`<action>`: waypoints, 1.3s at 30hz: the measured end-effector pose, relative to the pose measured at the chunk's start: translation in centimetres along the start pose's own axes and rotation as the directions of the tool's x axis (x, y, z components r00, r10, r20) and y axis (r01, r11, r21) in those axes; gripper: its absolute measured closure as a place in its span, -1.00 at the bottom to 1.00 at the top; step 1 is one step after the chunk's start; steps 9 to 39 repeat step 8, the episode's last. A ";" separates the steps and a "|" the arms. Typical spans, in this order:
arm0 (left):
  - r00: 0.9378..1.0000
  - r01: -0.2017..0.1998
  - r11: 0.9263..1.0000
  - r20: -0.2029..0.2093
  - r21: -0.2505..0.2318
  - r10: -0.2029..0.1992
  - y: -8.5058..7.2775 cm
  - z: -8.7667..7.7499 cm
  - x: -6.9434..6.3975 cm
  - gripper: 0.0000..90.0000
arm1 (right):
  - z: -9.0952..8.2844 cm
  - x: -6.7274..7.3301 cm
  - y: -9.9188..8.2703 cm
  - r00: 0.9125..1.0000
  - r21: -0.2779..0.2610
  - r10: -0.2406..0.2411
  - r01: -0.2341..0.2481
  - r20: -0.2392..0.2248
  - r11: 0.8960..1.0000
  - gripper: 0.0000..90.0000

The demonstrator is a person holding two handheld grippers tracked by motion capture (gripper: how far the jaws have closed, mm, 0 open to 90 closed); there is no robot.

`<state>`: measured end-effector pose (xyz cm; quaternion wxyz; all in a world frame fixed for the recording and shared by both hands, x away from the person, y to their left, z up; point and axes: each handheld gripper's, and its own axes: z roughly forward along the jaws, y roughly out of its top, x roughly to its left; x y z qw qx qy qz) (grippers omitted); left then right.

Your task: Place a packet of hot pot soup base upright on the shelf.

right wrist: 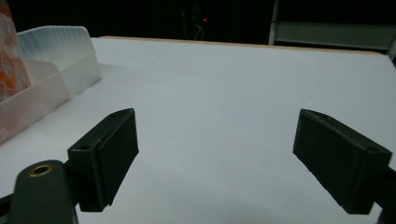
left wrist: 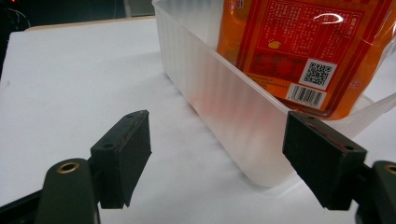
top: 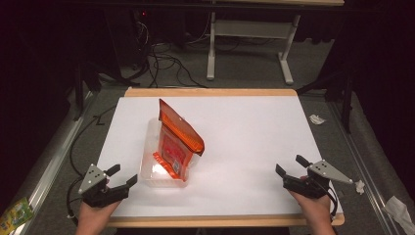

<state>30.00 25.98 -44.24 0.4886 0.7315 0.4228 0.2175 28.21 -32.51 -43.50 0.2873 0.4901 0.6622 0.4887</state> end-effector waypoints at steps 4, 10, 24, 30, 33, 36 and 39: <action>1.000 -0.003 1.000 0.005 0.000 0.003 0.0 -0.3 0.0 -0.49 | 0.5 0.1 -0.4 1.000 0.016 -0.003 0.003 0.001 1.000 -0.69; 1.000 0.013 1.000 0.028 -0.020 -0.012 0.1 -0.8 0.3 -0.54 | 0.8 0.2 -0.3 1.000 0.017 0.002 -0.002 0.001 1.000 -0.69; 1.000 0.013 1.000 0.028 -0.020 -0.012 0.1 -0.8 0.3 -0.54 | 0.8 0.2 -0.3 1.000 0.017 0.002 -0.002 0.001 1.000 -0.69; 1.000 0.013 1.000 0.028 -0.020 -0.012 0.1 -0.8 0.3 -0.54 | 0.8 0.2 -0.3 1.000 0.017 0.002 -0.002 0.001 1.000 -0.69; 1.000 0.013 1.000 0.028 -0.020 -0.012 0.1 -0.8 0.3 -0.54 | 0.8 0.2 -0.3 1.000 0.017 0.002 -0.002 0.001 1.000 -0.69; 1.000 0.013 1.000 0.028 -0.020 -0.012 0.1 -0.8 0.3 -0.54 | 0.8 0.2 -0.3 1.000 0.017 0.002 -0.002 0.001 1.000 -0.69; 1.000 0.013 1.000 0.028 -0.020 -0.012 0.1 -0.8 0.3 -0.54 | 0.8 0.2 -0.3 1.000 0.017 0.002 -0.002 0.001 1.000 -0.69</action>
